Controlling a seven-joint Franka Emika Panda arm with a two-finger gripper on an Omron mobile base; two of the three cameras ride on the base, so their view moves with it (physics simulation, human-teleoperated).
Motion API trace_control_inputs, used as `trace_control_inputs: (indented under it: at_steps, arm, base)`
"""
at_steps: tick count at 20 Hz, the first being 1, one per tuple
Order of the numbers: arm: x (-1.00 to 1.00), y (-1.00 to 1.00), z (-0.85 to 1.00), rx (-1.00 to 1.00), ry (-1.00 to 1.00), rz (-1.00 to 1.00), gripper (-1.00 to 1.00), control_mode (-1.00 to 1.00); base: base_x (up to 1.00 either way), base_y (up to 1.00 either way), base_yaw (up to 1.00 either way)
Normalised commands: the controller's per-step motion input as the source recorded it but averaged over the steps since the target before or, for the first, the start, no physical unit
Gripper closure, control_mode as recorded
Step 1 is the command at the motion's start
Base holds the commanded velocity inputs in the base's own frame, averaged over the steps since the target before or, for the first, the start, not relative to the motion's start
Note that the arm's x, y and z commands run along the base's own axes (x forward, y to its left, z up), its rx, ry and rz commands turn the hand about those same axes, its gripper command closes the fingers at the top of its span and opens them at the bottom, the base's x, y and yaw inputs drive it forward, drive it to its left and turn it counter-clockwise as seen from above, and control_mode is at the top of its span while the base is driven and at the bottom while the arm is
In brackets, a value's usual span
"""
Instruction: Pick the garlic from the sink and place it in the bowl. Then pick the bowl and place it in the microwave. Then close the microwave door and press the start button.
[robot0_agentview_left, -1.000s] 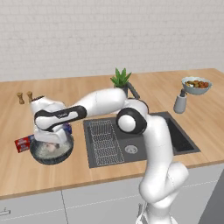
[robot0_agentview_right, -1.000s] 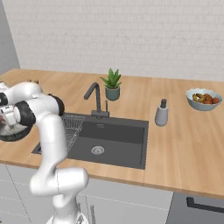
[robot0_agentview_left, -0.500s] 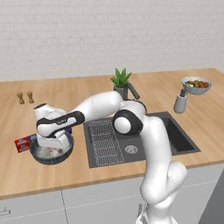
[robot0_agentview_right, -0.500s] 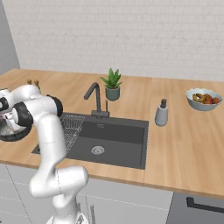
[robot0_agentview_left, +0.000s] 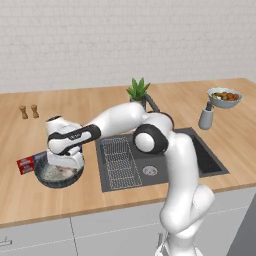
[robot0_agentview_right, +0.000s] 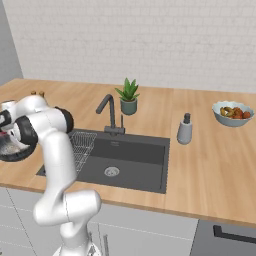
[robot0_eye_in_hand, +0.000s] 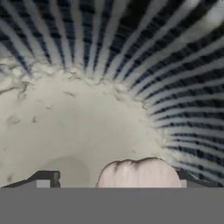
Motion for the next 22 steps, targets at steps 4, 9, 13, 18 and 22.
trace_control_inputs:
  at_steps: [4, 9, 13, 18, 22]
  arm:
    - [-0.01, -0.25, 0.23, 0.09, -0.01, 0.00, -1.00, -1.00]
    - [0.00, -0.01, 0.26, 0.07, -0.01, 0.00, -1.00, -1.00]
    - [-0.03, -0.03, 0.09, 0.00, -0.13, 0.00, -1.00, -1.00]
    - [-0.08, -0.37, 0.48, 0.00, -0.12, 0.00, -1.00, -1.00]
    - [0.00, -0.33, 0.41, 0.05, -0.01, 0.01, -1.00, -1.00]
  base:
    - [0.00, 0.00, 0.00]
    - [0.00, 0.00, 0.00]
    - [0.00, 0.00, 0.00]
    - [0.00, 0.00, 0.00]
    - [0.00, 0.00, 0.00]
